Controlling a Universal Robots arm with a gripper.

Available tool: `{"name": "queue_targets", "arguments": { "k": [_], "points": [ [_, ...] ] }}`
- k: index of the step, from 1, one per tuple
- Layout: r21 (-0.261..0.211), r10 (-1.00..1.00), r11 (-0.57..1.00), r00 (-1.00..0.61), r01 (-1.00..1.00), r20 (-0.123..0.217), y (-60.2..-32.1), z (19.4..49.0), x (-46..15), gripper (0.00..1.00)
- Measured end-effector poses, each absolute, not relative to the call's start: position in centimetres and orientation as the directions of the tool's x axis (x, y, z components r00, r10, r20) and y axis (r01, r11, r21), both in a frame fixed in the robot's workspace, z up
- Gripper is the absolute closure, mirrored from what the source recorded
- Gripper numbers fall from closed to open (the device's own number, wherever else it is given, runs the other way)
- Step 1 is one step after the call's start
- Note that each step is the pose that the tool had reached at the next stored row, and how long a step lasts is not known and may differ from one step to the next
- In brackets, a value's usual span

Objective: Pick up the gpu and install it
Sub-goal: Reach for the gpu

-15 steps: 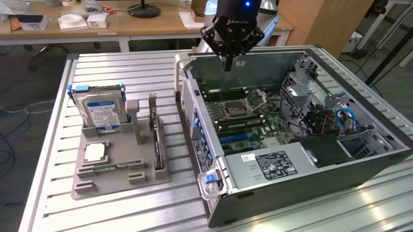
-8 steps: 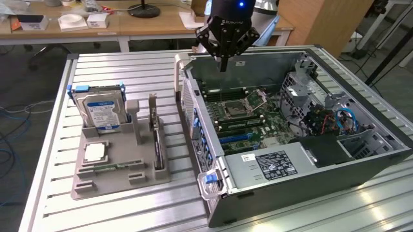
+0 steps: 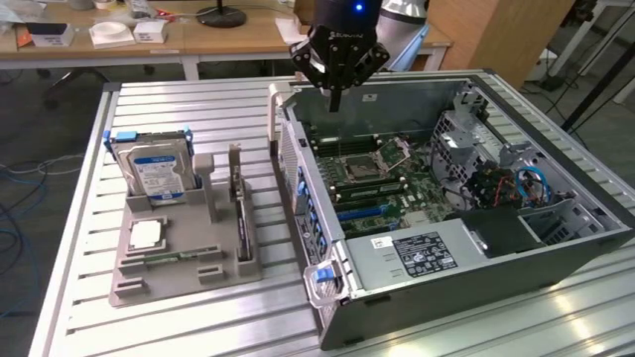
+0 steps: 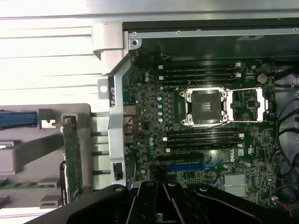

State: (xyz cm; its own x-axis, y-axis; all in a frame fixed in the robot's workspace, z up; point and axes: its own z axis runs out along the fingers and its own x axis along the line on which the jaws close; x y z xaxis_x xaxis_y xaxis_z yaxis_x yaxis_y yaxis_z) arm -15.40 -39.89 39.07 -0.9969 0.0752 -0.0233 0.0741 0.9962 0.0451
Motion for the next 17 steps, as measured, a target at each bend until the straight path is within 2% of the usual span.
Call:
{"name": "queue_targets", "arguments": {
  "k": [17],
  "points": [
    [0.045,0.074,0.996,-0.997,0.073,-0.023,-39.9,38.8,-18.7,0.89]
  ]
}}
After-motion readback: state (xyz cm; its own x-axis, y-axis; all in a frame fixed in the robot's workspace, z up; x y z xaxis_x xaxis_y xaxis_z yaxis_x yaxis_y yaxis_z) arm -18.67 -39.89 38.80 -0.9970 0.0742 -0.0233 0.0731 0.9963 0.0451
